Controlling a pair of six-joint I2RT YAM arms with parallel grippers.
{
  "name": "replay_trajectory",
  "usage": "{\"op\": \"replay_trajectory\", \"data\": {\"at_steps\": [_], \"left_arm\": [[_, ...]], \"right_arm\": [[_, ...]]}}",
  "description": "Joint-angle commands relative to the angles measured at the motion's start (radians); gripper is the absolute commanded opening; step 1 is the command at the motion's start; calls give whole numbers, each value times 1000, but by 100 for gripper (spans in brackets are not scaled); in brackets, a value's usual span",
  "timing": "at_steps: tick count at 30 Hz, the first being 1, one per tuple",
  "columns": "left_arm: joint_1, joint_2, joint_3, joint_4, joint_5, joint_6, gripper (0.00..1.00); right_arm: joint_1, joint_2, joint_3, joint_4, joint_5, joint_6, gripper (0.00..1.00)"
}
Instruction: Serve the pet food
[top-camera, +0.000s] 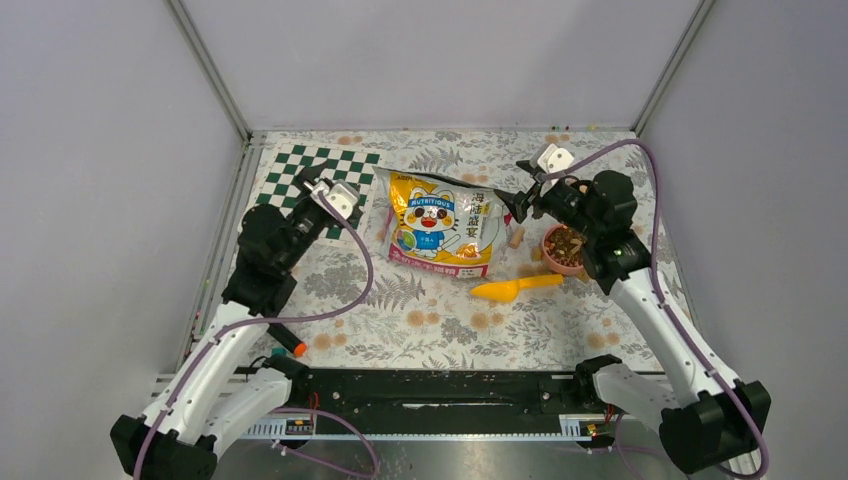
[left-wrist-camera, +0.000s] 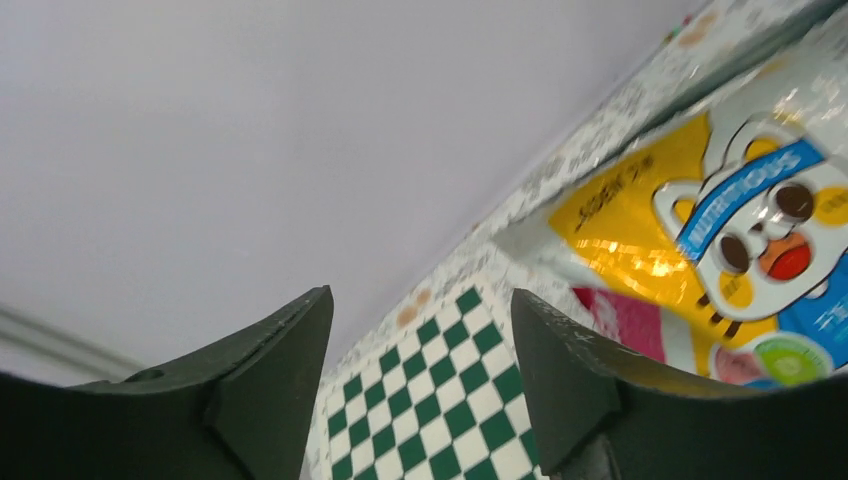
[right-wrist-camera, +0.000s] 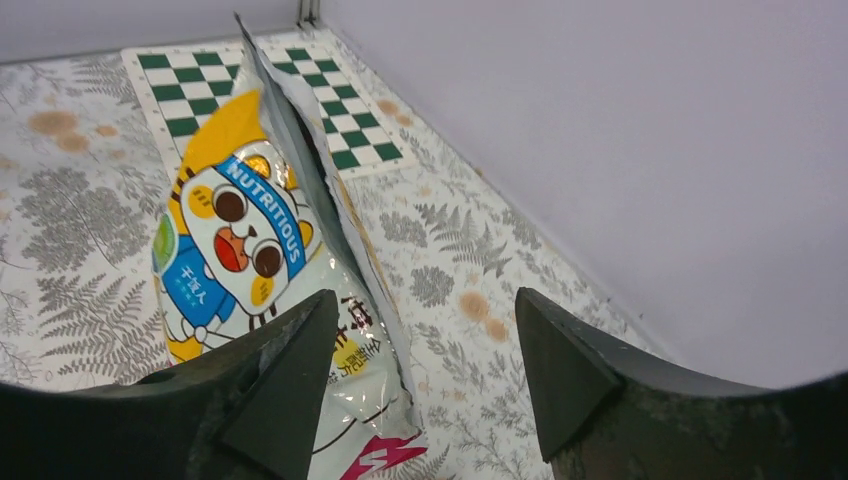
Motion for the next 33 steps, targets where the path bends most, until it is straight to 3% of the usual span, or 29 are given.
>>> {"op": "replay_trajectory", "data": {"at_steps": [1, 7, 18, 26, 33], "left_arm": [[-1, 4, 95, 7, 158, -63, 70], [-1, 127, 252, -145, 316, -52, 80], [29, 423, 547, -412, 572, 35, 79], [29, 609, 720, -555, 575, 98, 79], [29, 689, 745, -584, 598, 214, 79]], "right_arm": [[-1, -50, 67, -111, -68, 19, 75], [0, 10, 211, -346, -141, -26, 79], [1, 161, 362, -546, -102, -93, 81], [2, 300, 477, -625, -113, -199, 77], [35, 404, 549, -676, -131, -293, 71]]}}
